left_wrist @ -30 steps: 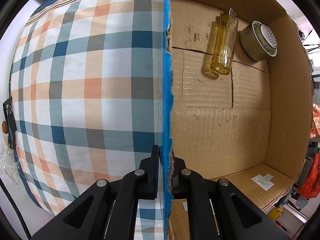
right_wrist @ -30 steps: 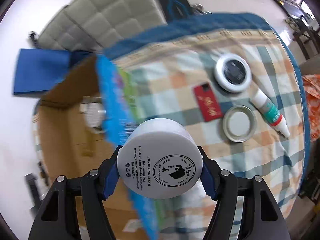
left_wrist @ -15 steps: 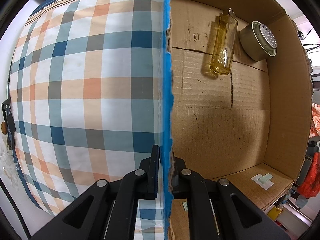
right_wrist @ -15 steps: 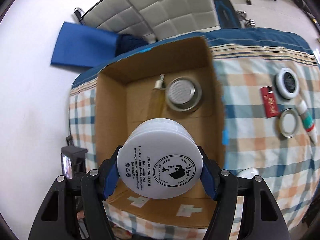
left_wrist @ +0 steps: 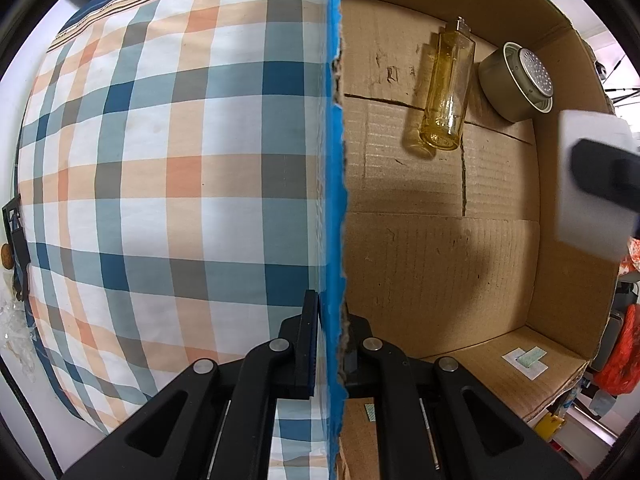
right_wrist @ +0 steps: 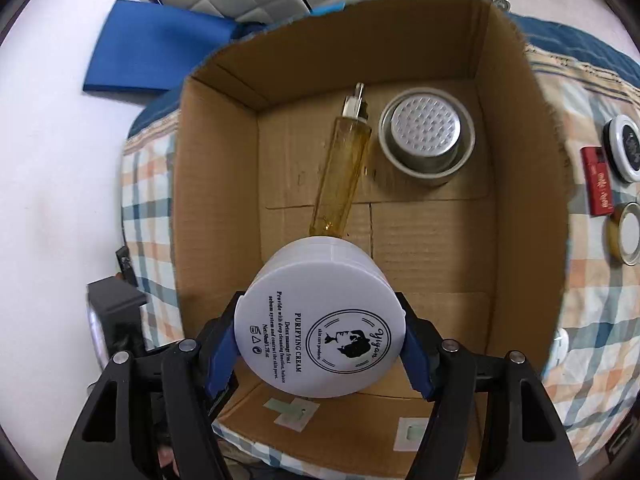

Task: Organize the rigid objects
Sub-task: 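Carry the white cream jar into the box and release it below the bottle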

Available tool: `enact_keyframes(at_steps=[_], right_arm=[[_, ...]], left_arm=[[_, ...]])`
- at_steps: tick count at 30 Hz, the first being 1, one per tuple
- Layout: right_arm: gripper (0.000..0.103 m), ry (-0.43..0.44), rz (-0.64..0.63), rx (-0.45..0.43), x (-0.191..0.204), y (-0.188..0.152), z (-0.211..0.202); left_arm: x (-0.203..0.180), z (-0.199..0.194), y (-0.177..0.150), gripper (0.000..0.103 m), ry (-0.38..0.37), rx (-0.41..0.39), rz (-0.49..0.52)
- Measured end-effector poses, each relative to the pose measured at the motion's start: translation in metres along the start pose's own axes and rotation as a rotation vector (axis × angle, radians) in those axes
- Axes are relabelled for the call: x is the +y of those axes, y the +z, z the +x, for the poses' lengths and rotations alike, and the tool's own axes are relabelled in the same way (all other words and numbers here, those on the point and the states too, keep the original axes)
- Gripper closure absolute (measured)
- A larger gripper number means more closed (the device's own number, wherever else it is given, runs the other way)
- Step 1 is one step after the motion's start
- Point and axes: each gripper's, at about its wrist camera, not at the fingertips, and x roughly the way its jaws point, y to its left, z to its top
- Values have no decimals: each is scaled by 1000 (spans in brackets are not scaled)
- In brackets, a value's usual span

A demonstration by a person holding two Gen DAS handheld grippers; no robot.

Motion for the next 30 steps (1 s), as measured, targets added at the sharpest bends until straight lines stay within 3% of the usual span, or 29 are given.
enact_keyframes(at_steps=[30], right_arm=[[31,-150,-29,107,16,12,80]], left_arm=[[-1,3,-1,98,1,1,4]])
